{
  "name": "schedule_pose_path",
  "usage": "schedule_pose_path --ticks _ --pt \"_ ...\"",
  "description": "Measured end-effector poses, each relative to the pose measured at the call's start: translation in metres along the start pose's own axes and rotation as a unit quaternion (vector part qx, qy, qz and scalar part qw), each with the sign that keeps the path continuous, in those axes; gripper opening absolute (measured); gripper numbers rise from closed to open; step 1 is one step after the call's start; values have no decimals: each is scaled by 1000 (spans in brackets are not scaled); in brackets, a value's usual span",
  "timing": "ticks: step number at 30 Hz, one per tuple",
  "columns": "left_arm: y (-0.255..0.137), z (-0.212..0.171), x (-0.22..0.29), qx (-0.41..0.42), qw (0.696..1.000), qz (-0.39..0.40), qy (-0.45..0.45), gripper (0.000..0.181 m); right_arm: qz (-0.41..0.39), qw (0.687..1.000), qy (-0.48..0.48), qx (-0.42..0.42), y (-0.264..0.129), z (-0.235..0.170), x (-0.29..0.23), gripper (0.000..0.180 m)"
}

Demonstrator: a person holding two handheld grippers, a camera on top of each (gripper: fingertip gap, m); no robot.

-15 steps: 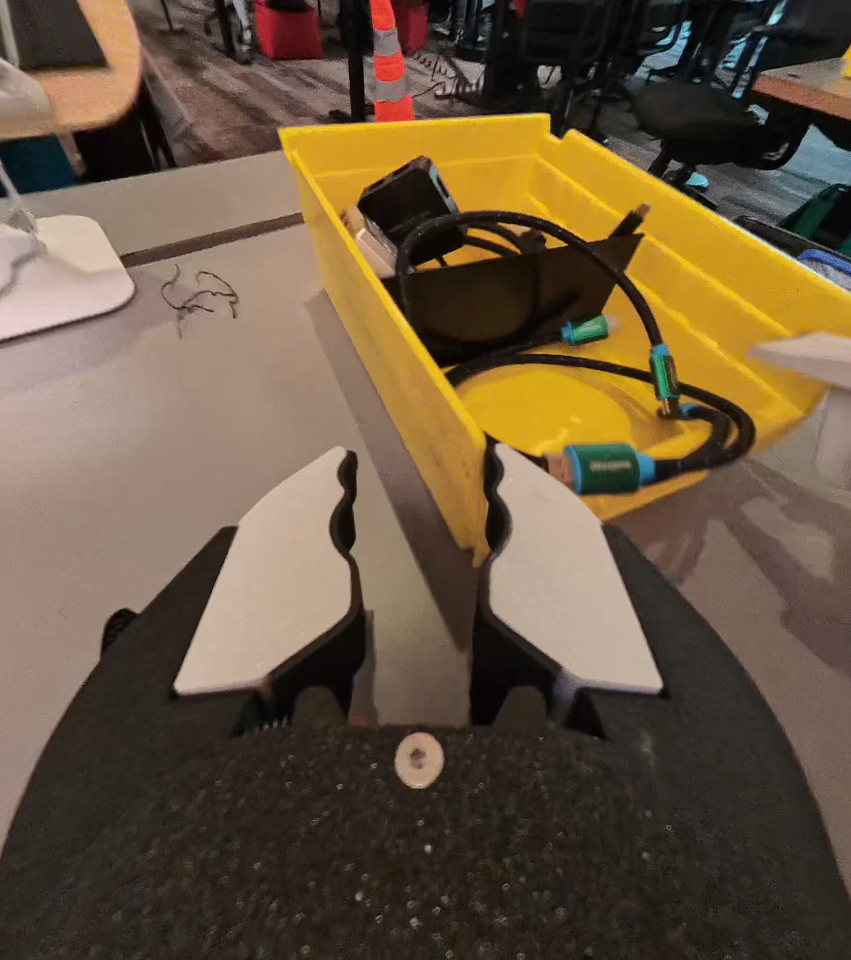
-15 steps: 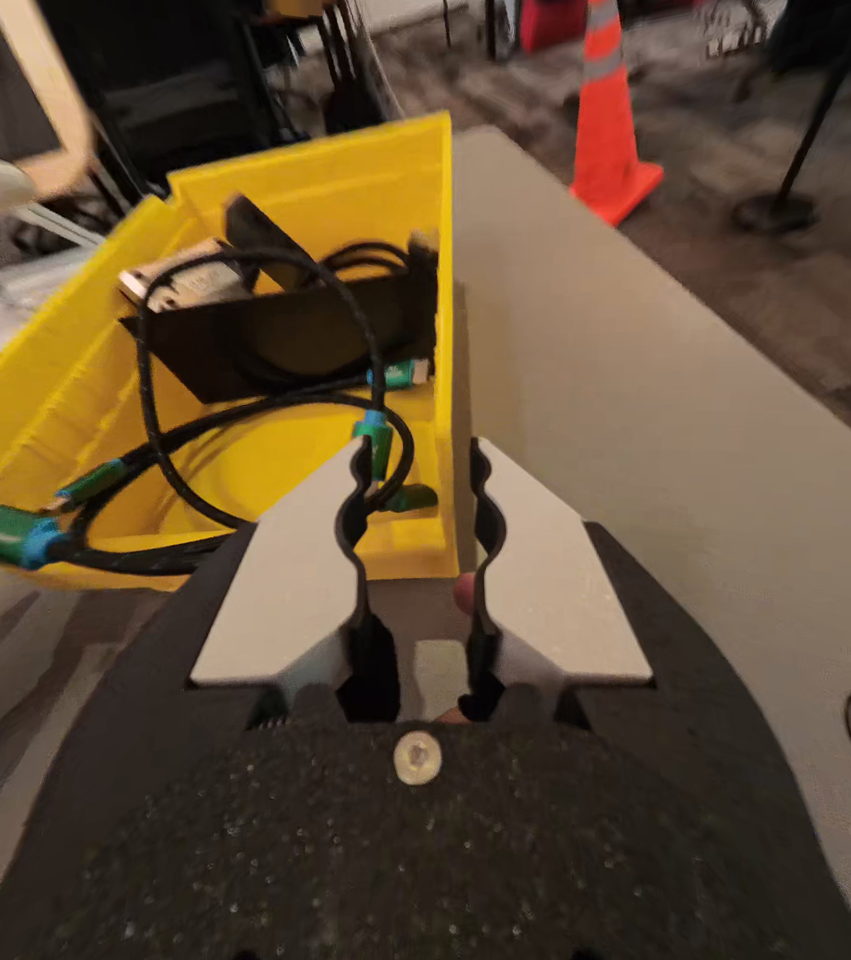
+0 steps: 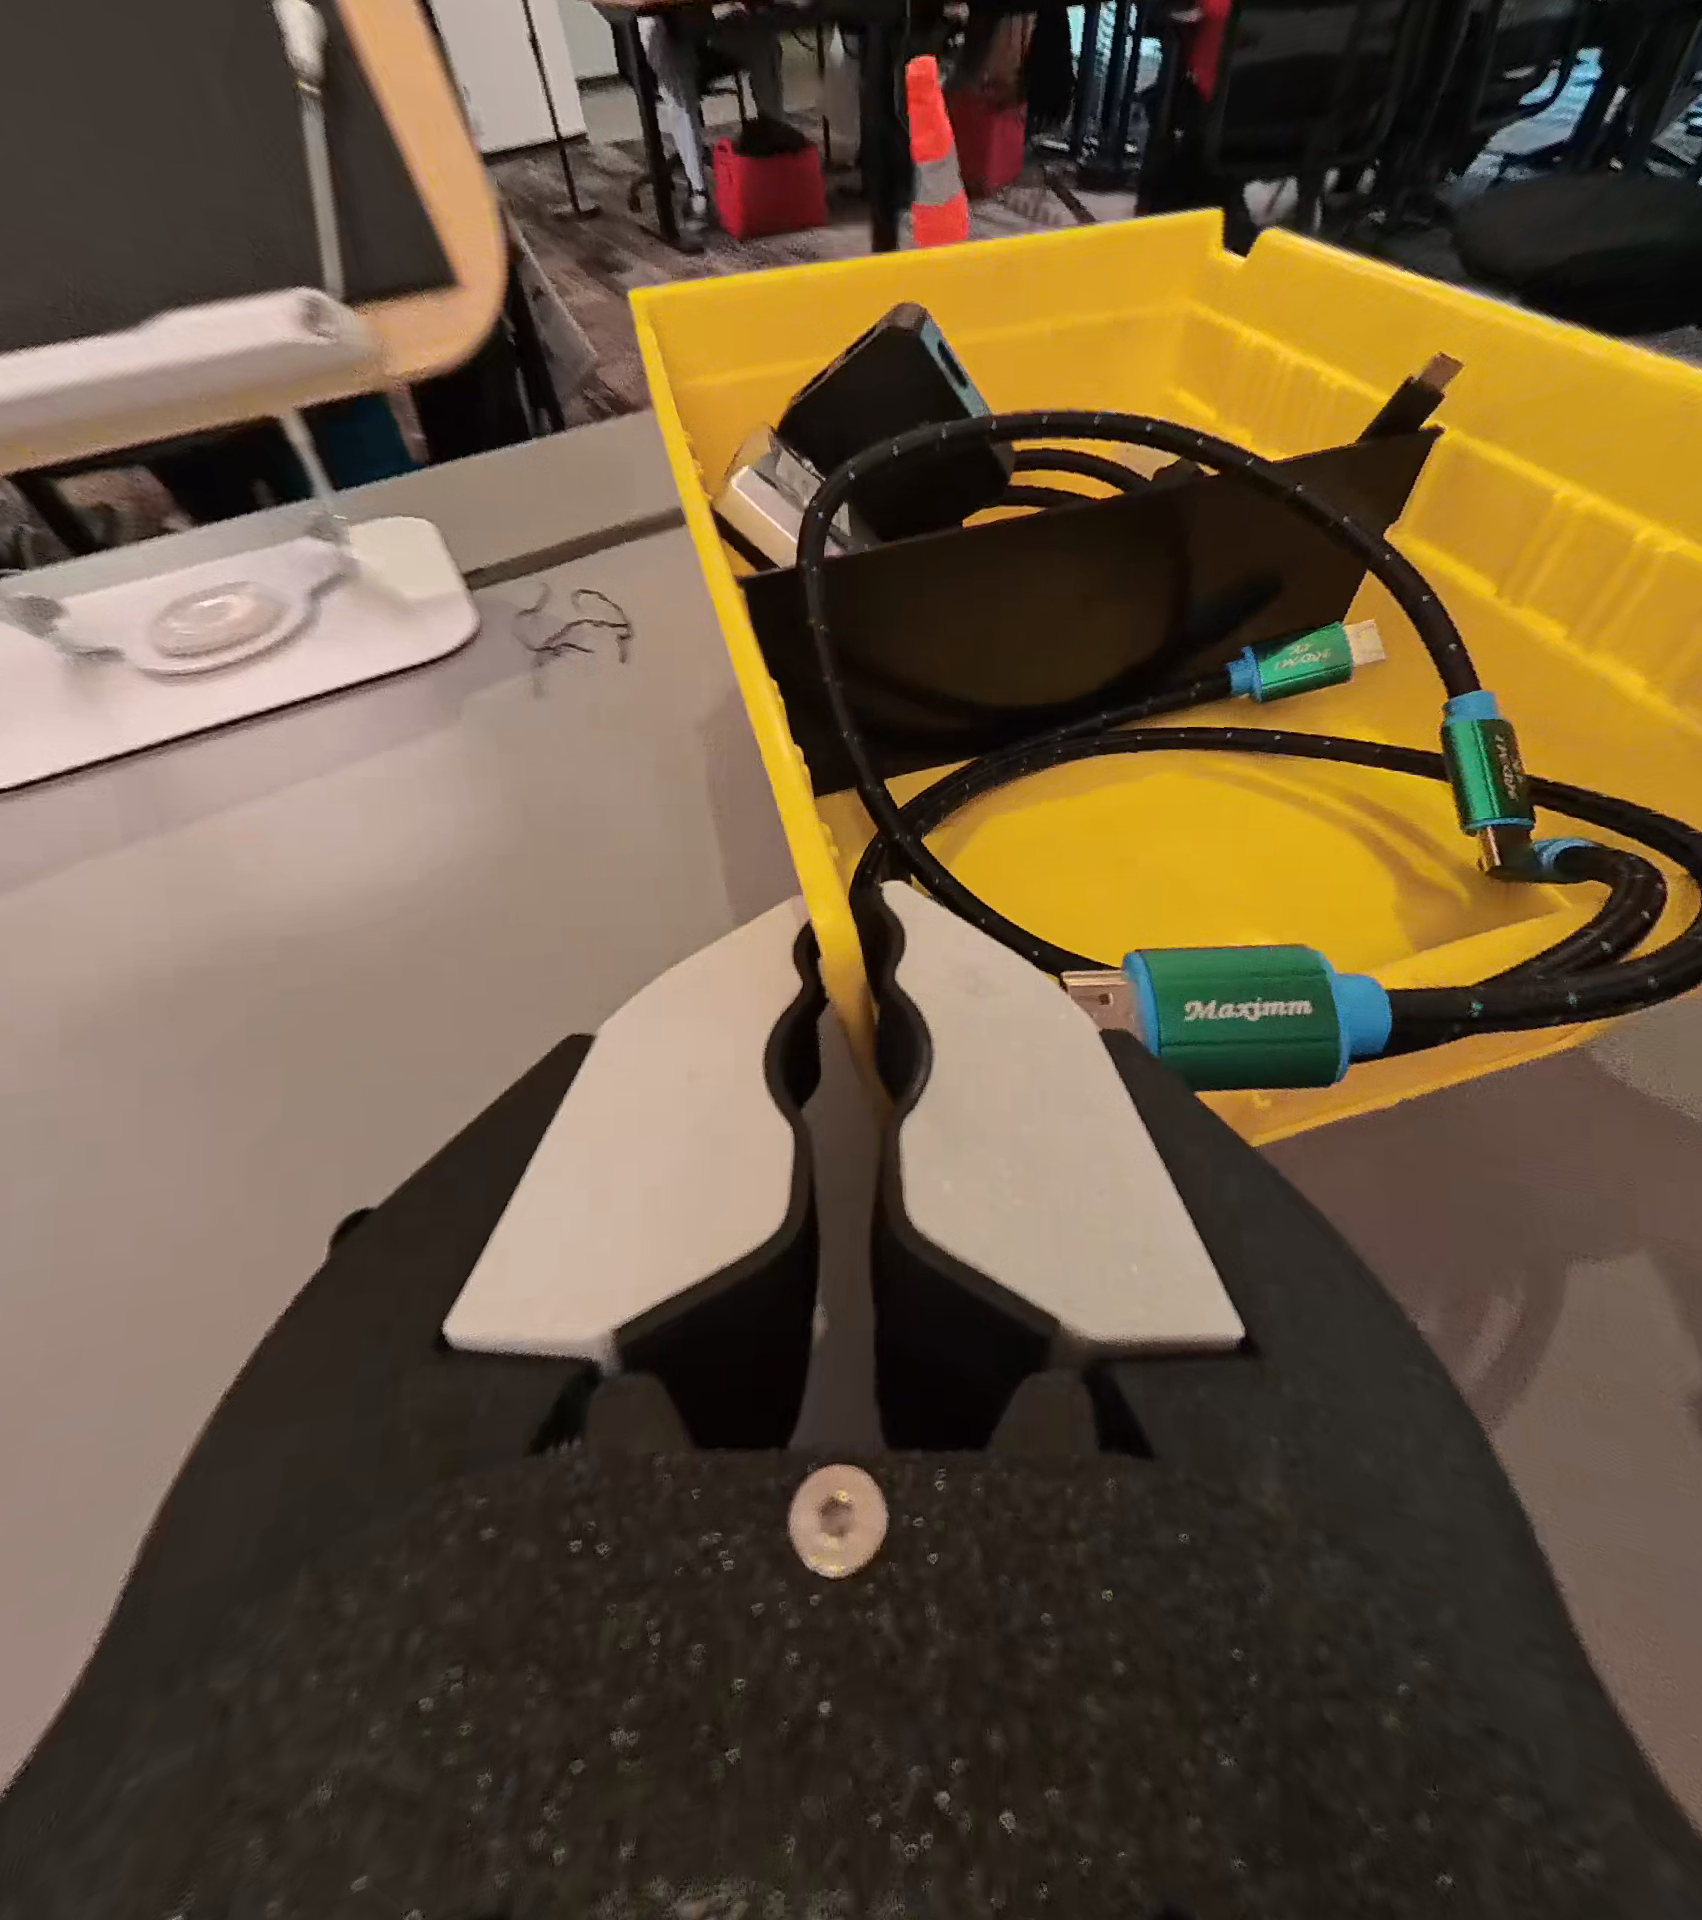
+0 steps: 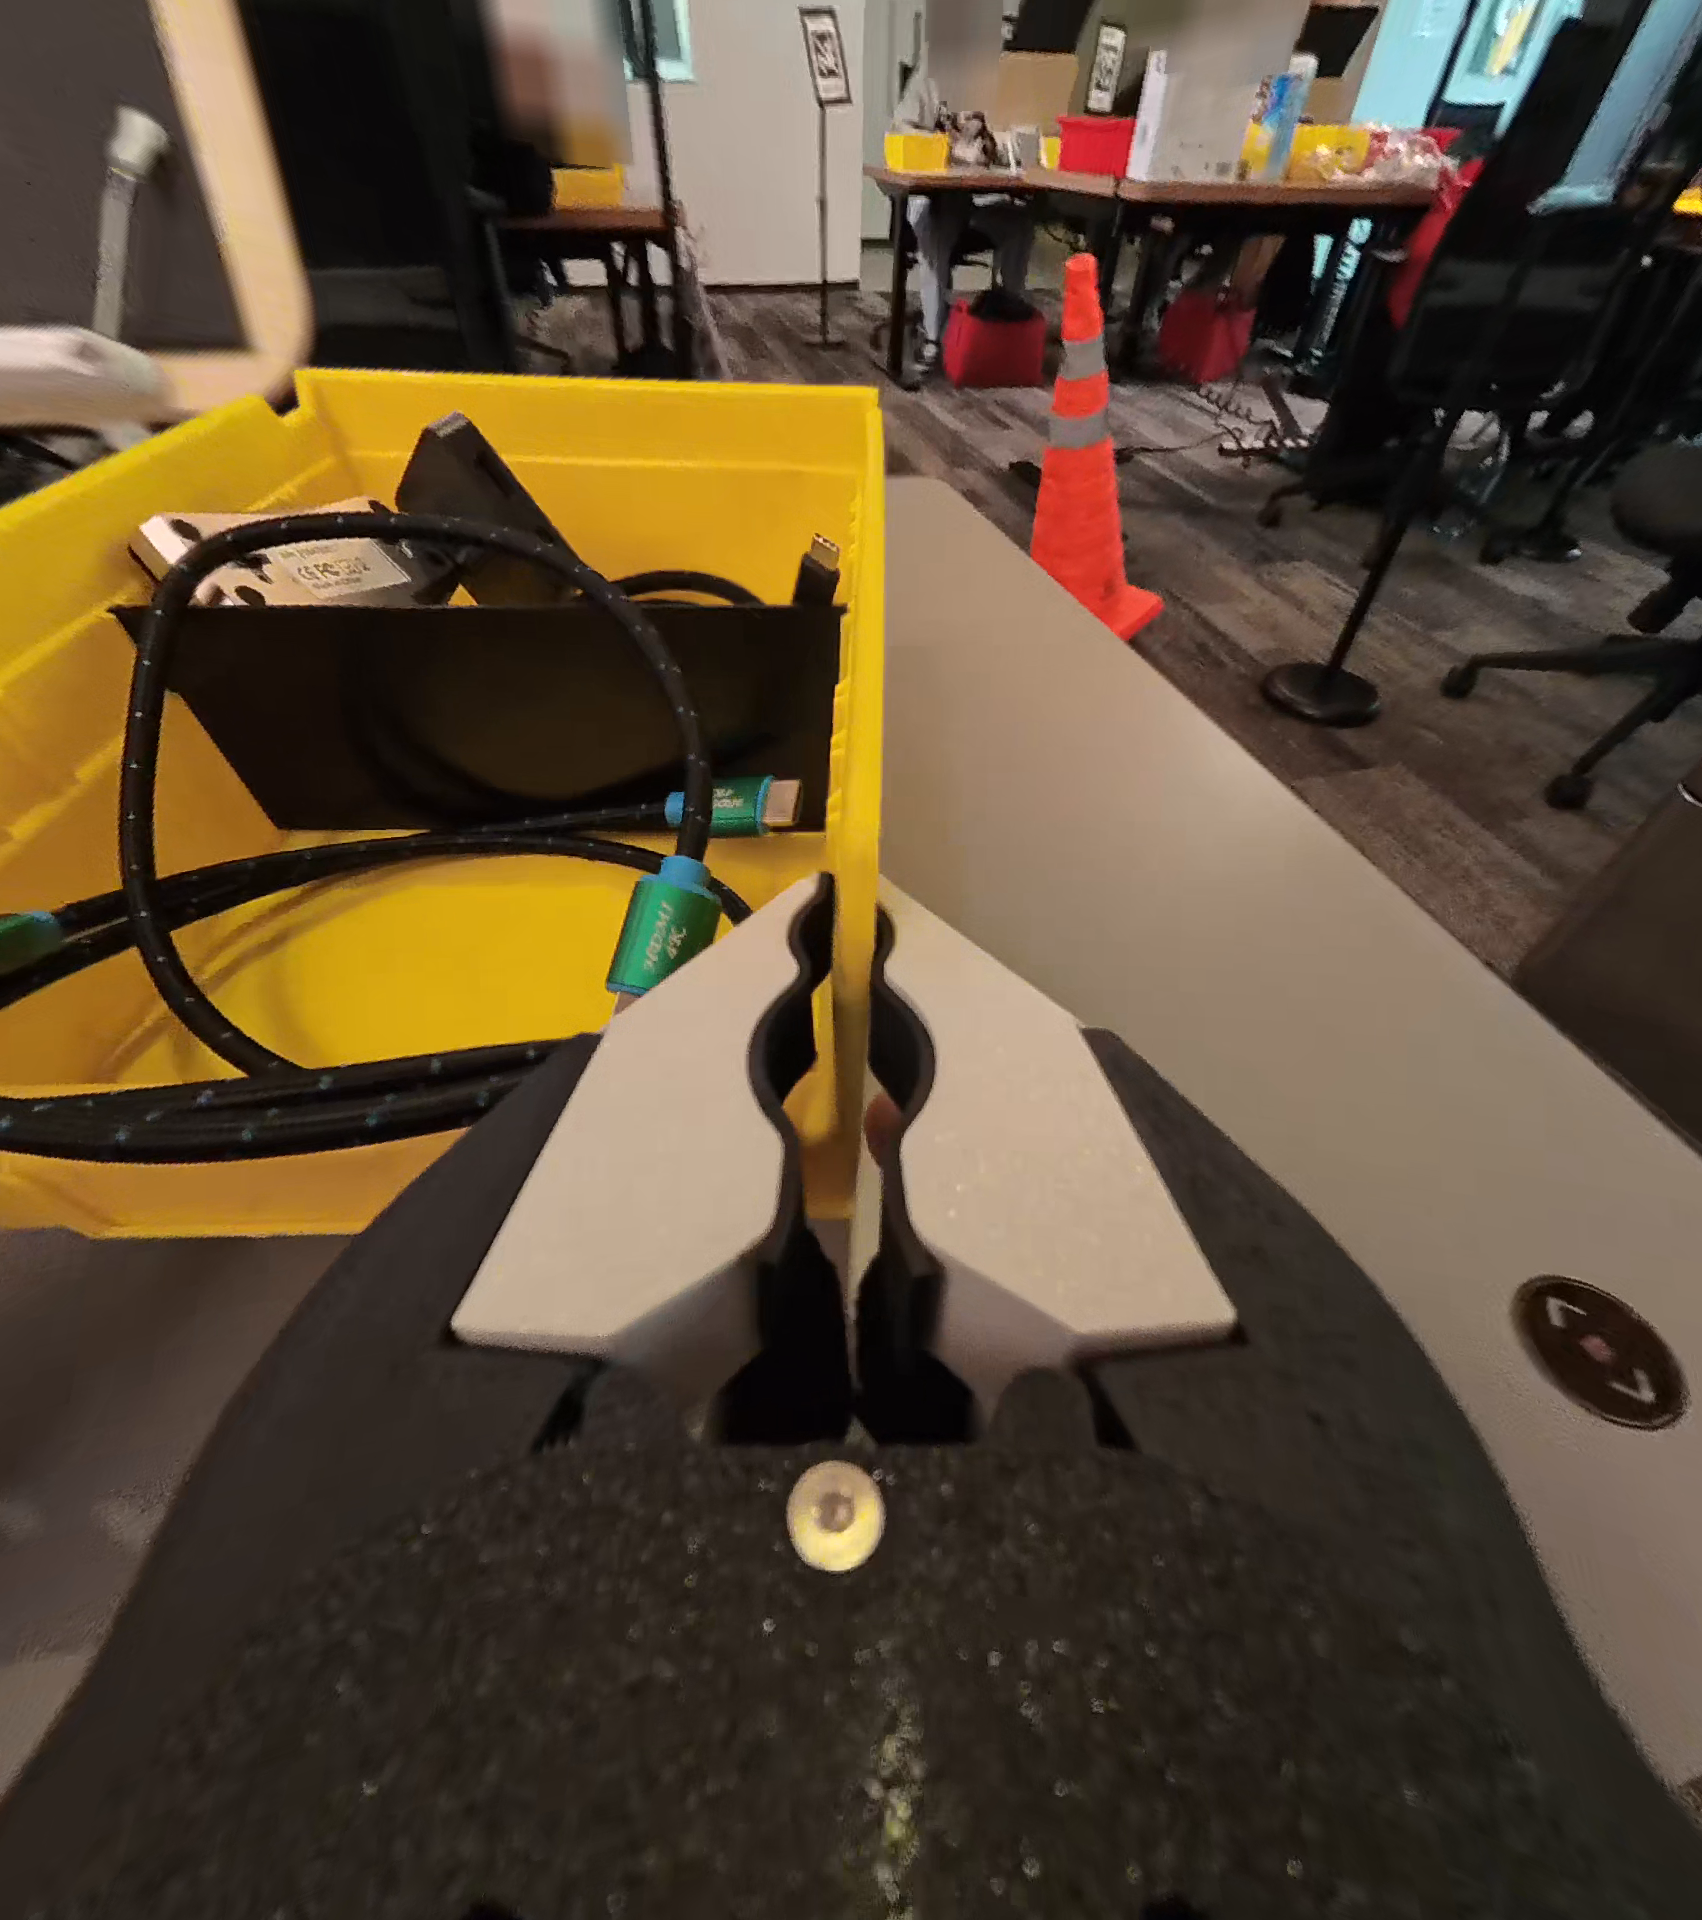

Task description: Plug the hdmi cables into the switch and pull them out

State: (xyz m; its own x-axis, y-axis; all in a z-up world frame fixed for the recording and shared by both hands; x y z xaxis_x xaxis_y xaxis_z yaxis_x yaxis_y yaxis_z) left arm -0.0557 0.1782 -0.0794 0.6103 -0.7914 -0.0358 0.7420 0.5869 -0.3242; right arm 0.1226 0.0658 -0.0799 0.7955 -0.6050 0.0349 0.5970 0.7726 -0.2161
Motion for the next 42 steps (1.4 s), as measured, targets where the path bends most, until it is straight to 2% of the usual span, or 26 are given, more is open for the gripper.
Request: schedule_pose_path --ticks 1,5,9,13,17,24,26,28,30,33,36,38,40,42 --pt "-12 1 -9 6 1000 9 0 5 12 1000 3 5 -6 4 -11 2" --pt "-64 -6 -54 22 997 68 4 5 72 997 2 5 -23 4 -69 2" --pt "-103 -33 -103 23 991 133 -23 4 106 994 -2 -3 -33 -3 -137 2" --pt "-123 -61 -147 8 985 167 -50 4 130 991 -41 4 -34 -9 -195 3" --pt "-125 -81 -178 -27 982 182 -42 5 183 980 -70 -32 -25 -32 -232 3" --pt "-128 -83 -177 -58 994 95 -13 12 266 960 -46 -76 -21 -31 -228 6" --pt "-138 -88 -172 -52 995 47 -66 14 306 948 -28 -79 -31 -30 -221 16" --pt "-155 -93 -168 -40 990 -7 -137 31 335 939 -14 -81 -41 -31 -211 25" --pt "-180 -96 -175 -6 982 -26 -189 38 352 932 0 -82 -46 -30 -203 28" --pt "-223 -104 -216 12 981 34 -190 36 355 932 -9 -69 -47 -26 -197 29" --pt "-268 -117 -295 -20 974 194 -116 36 337 937 -74 -50 -47 -31 -198 29" --pt "-290 -121 -343 -24 958 264 -108 37 336 936 -98 -39 -54 -33 -203 28" --pt "-295 -125 -379 -33 951 278 -129 44 330 939 -97 -22 -61 -29 -206 26" --pt "-285 -130 -400 -64 956 257 -129 58 331 940 -82 16 -72 -18 -210 20"
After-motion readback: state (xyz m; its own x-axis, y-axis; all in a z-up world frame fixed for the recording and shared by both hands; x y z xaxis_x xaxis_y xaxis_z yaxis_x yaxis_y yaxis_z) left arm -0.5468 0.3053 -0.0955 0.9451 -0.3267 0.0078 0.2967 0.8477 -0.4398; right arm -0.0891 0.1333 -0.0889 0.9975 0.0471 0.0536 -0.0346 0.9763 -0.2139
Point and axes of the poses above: each gripper's, where its closed fingertips meet, y out along the fingers, z out of its top, x = y × z across the jaws, the point moved 4 cm from there along -y, back along the fingers, and after that the axes turned 4 degrees about -z, right-handed, at the moved point
